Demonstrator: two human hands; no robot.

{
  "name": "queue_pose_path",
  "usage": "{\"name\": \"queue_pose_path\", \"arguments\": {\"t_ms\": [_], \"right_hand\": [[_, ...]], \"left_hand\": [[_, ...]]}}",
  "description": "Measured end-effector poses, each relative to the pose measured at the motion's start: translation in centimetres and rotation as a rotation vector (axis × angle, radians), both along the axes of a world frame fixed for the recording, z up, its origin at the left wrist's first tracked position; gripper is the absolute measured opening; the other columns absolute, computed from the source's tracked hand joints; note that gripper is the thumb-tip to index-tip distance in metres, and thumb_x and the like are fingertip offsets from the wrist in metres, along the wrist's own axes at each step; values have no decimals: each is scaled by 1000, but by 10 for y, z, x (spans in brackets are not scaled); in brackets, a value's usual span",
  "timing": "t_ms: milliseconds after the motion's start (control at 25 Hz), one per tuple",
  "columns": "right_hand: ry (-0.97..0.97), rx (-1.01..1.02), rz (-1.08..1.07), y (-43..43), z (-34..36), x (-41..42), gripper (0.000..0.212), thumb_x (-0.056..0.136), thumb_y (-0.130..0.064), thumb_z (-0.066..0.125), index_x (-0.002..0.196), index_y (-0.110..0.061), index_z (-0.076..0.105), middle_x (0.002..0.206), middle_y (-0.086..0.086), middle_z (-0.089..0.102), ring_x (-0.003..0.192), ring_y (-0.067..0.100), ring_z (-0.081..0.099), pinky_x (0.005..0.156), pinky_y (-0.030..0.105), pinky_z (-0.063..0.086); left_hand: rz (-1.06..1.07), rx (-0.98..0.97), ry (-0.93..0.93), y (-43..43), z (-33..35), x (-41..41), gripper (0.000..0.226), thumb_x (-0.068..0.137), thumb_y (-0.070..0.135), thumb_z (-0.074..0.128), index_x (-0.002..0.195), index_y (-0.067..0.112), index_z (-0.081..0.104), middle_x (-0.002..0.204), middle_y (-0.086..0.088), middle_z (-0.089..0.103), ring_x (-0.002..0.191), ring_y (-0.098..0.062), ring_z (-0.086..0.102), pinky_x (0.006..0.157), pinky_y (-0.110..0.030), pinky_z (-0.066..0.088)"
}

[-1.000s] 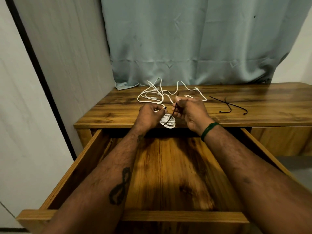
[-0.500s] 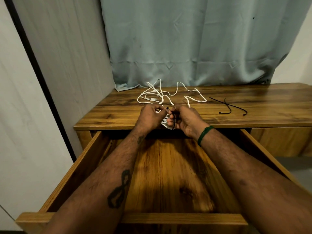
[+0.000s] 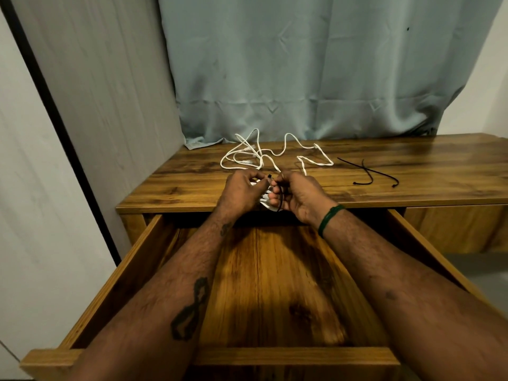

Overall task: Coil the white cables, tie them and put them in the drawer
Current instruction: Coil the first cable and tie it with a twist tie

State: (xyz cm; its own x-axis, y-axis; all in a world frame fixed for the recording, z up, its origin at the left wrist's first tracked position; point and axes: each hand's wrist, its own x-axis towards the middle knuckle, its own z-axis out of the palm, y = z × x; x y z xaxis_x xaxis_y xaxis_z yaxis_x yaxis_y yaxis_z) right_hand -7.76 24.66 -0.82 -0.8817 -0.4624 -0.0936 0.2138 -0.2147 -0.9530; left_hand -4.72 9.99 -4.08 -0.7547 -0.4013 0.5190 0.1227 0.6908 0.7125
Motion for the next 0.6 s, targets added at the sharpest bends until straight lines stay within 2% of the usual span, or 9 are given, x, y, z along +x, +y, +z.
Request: {"name": "queue_pose_path", "arguments": {"t_ms": [240,600], "right_hand": [[-2,-1,35,-2,1,1,21,92,-8,50,75,-5,62,58,6,53,44,15,57,45,24,53],[11,-11,24,-2,0,-1,19,89,-8,51,73,-5,61,57,6,52,47,18,57,46,25,52]], "left_hand": [[31,-34,26,3,4,4,11,89,28,70,94,22,79,82,10,72,76,-4,66,68,-19,47],[31,-10,19,3,4,2,13,88,29,70,94,21,78,86,5,76,76,-13,70,66,-23,50]]}}
